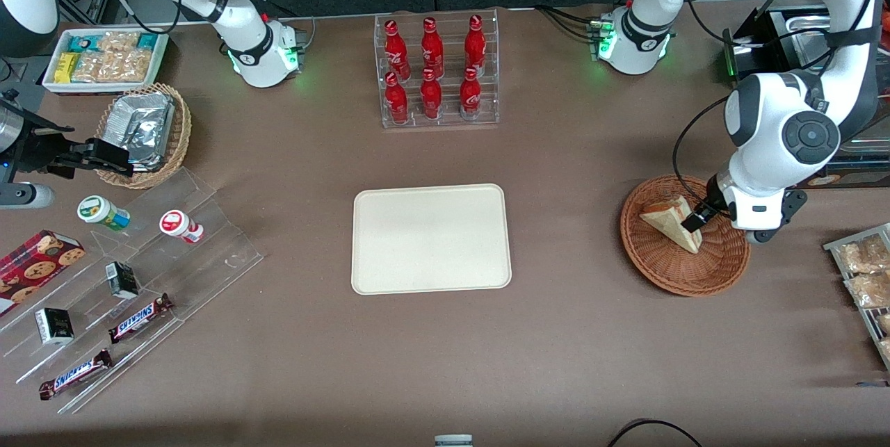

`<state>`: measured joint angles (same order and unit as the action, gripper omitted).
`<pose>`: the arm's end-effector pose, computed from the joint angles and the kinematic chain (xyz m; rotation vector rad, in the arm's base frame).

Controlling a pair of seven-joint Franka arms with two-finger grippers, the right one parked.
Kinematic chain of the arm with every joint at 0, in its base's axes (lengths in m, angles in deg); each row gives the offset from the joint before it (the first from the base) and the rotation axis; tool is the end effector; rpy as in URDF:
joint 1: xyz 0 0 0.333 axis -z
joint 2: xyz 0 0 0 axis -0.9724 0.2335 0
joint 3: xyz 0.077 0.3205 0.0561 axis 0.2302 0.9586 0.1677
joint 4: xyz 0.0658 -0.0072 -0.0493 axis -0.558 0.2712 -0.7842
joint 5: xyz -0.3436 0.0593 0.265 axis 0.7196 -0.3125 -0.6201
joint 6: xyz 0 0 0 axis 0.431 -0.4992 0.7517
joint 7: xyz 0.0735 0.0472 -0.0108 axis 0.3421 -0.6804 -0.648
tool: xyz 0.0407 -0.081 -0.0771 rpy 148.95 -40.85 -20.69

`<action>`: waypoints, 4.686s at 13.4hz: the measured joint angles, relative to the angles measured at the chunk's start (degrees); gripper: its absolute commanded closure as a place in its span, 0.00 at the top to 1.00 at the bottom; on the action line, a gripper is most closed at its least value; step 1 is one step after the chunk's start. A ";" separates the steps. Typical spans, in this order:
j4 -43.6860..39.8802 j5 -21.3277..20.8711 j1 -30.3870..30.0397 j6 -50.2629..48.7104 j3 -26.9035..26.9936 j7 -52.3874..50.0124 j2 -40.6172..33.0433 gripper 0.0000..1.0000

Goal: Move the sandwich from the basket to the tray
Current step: 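Lower the open left gripper over the wrapped sandwich in the basket, then close the left gripper on the wrapped sandwich and lift it, then carry the held sandwich over the cream tray with the left gripper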

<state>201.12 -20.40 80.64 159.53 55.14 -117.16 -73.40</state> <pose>0.5797 -0.0139 0.3064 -2.8339 -1.1326 0.0210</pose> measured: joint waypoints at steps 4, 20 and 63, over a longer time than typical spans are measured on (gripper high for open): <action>5.43 0.03 -0.12 7.46 0.00 -5.28 0.01 1.00; 13.24 0.30 0.04 24.43 -0.34 -14.03 3.69 0.19; -41.00 -1.62 41.60 1.59 -4.21 -11.82 36.91 0.15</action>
<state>160.12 -22.01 122.25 161.11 50.93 -128.98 -36.49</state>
